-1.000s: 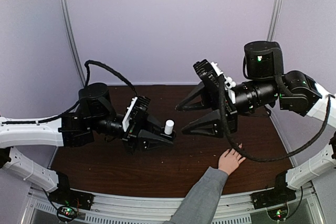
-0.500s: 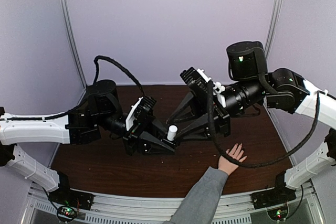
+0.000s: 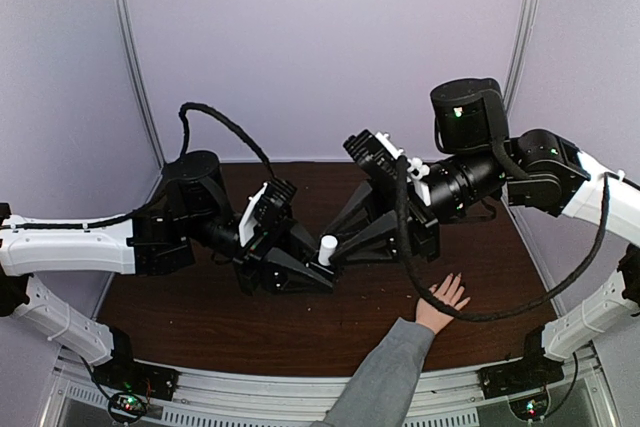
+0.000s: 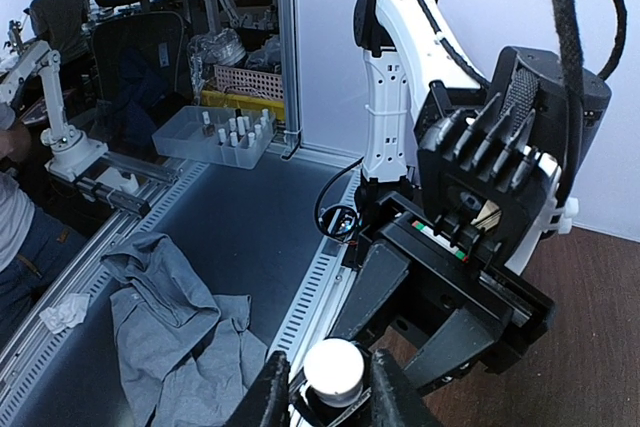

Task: Paint the nails
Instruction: Screw the nail polish bottle cap onto the nail polish bottle.

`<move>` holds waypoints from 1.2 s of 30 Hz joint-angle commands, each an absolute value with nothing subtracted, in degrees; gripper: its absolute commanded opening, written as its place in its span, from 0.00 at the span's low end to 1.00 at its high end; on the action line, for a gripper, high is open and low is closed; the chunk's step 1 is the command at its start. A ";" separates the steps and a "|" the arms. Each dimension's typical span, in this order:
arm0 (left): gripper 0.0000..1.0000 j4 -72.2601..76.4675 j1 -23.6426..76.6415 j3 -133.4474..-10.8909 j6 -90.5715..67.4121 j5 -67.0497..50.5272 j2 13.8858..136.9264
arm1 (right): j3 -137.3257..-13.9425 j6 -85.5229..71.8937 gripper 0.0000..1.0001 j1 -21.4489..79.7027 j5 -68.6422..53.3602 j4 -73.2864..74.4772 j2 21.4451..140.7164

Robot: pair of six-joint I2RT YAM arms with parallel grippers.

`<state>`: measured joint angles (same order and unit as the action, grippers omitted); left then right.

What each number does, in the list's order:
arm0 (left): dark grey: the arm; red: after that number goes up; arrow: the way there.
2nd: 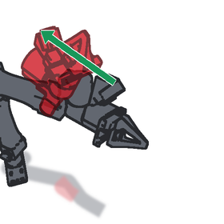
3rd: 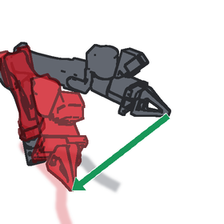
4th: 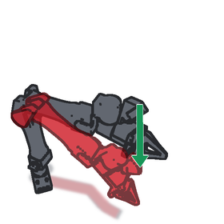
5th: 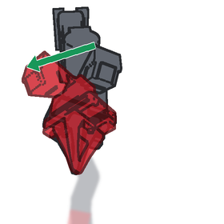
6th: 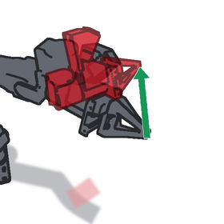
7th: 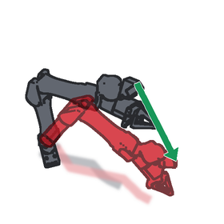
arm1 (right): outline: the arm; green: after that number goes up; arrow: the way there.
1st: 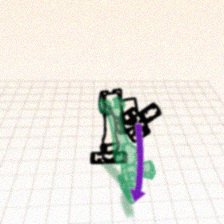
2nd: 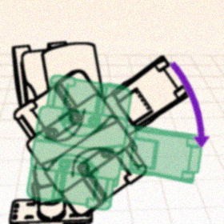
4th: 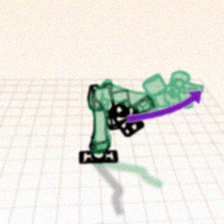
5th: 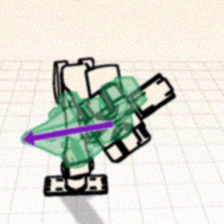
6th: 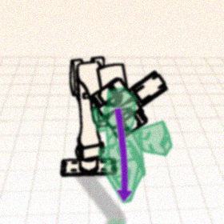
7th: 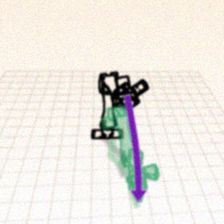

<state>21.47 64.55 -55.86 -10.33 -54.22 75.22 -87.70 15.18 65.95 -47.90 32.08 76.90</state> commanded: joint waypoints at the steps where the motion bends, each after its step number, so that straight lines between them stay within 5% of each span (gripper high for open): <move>1: 0.00 25.46 64.76 -57.63 -11.03 -54.60 75.40 | -88.57 15.45 0.25 66.36 -48.95 32.17 76.96; 15: 0.00 28.14 63.88 -53.20 -8.88 -42.27 70.71 | -86.67 12.75 0.00 66.53 -41.71 30.07 76.44; 36: 0.00 33.48 63.61 -50.20 -2.51 -7.45 68.44 | -80.93 3.02 0.00 66.56 -10.90 18.33 77.83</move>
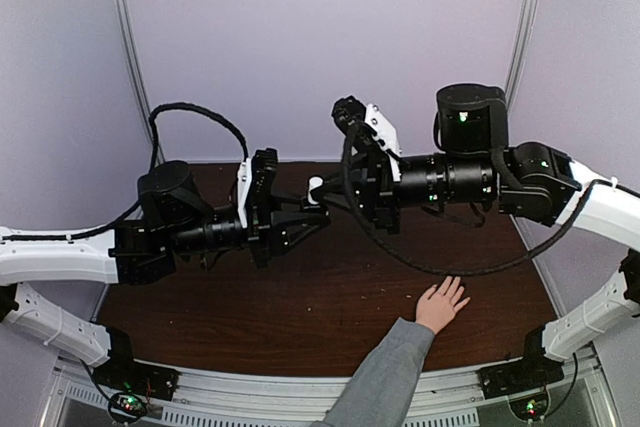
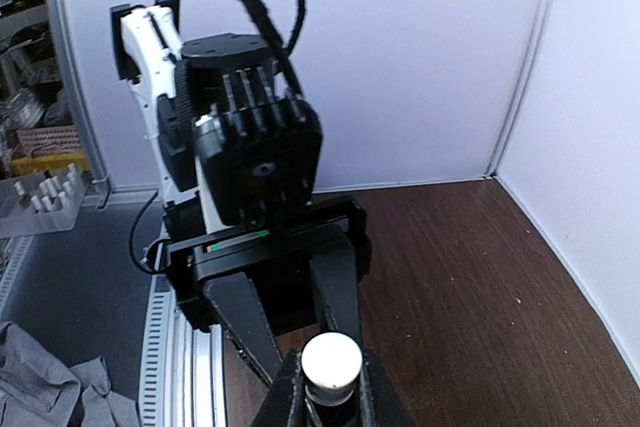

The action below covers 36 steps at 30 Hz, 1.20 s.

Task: Paint the nails
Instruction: Screw the nail polish bottle cap onto the nail polish bottle.

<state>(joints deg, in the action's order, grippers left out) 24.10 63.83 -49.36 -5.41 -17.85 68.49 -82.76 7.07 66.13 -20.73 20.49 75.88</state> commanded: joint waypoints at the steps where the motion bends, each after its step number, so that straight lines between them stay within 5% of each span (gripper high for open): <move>1: 0.00 34.08 63.59 -50.12 -1.87 -5.64 68.91 | -80.62 2.04 0.00 66.57 -9.32 17.23 78.15; 13: 0.00 43.72 63.91 -51.29 3.80 11.54 78.13 | -78.42 -6.19 0.00 66.53 11.09 8.95 83.46; 25: 0.00 42.79 64.11 -50.93 3.56 14.47 78.84 | -77.58 -6.22 0.00 66.53 12.67 6.59 83.77; 30: 0.00 40.89 64.15 -50.05 2.94 13.40 77.30 | -76.16 -4.73 0.18 66.53 11.45 5.37 81.39; 36: 0.00 38.00 64.01 -49.13 2.01 8.29 74.65 | -73.88 -2.19 0.53 66.46 8.73 5.03 76.59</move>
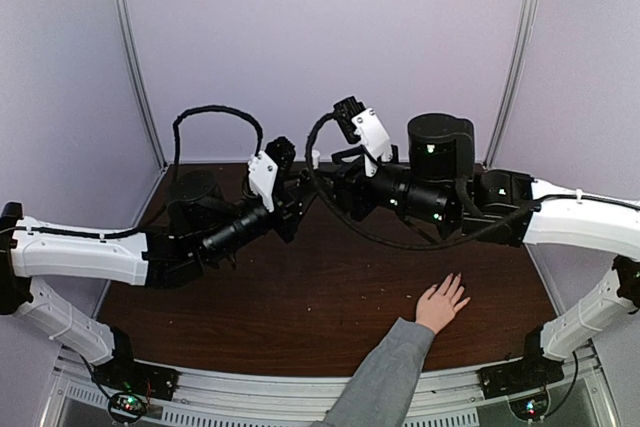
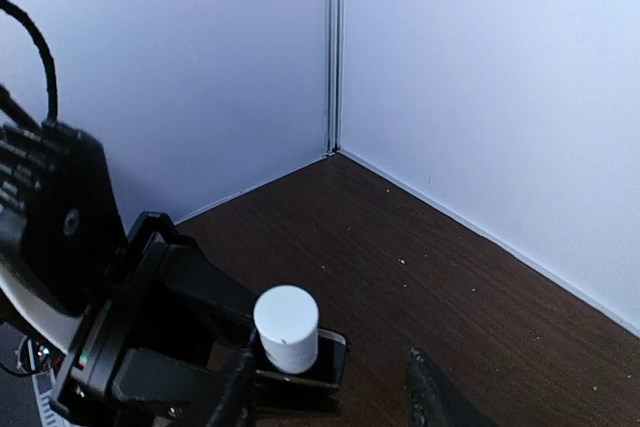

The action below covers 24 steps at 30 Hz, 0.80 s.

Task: Paint the nails
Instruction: Screw the nail polish bottle cap onto the nail polish bottle.

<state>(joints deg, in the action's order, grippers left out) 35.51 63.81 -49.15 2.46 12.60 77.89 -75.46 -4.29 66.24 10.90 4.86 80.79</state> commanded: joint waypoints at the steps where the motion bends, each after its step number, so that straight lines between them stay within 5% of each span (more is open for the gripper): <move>1: 0.00 37.26 63.94 -49.17 1.82 7.44 74.17 | -73.58 -1.58 0.56 66.46 7.85 5.35 75.81; 10: 0.00 28.77 63.46 -48.91 1.81 -11.62 69.06 | -73.78 7.44 0.73 66.16 -9.14 14.71 68.51; 24: 0.00 15.91 63.41 -56.45 1.11 -44.77 72.11 | -79.58 17.00 0.69 66.19 -37.13 25.88 68.31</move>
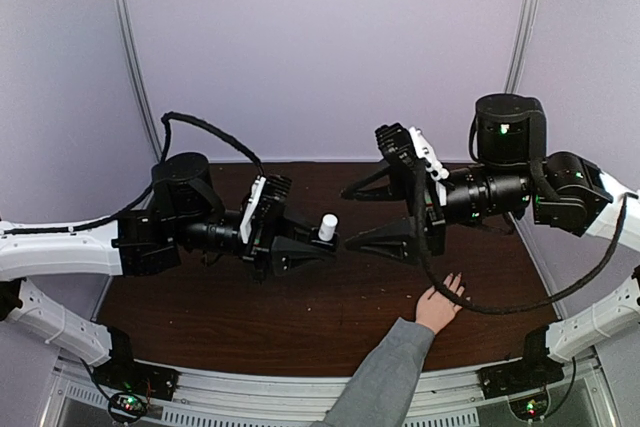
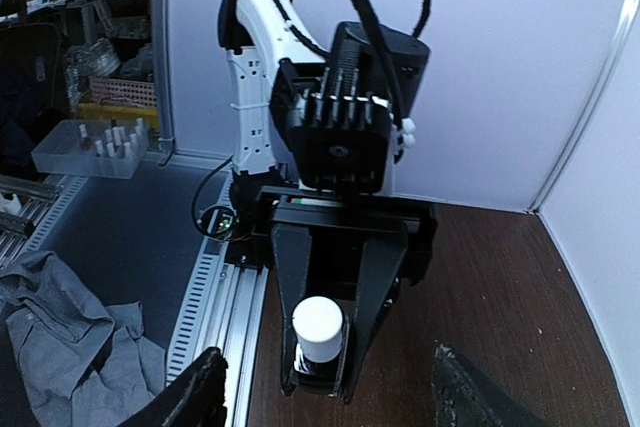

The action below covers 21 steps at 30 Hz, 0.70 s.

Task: Paint the nails
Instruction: Screw the nail polish bottle cap onto the nail polish bottle.

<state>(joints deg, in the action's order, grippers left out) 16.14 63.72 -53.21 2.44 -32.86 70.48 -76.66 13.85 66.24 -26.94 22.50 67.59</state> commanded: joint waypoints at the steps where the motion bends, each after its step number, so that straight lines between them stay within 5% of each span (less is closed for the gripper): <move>1: 0.00 16.36 63.41 -56.70 0.46 -46.20 72.55 | -80.01 17.14 0.68 66.25 -38.34 26.21 68.76; 21: 0.00 19.94 63.46 -57.65 -4.49 -51.51 75.22 | -82.74 18.08 0.40 66.90 -42.71 27.47 73.47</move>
<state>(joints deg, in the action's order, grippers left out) 15.81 63.72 -55.81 -2.81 -49.60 74.61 -81.19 17.87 66.52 -41.60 27.29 73.21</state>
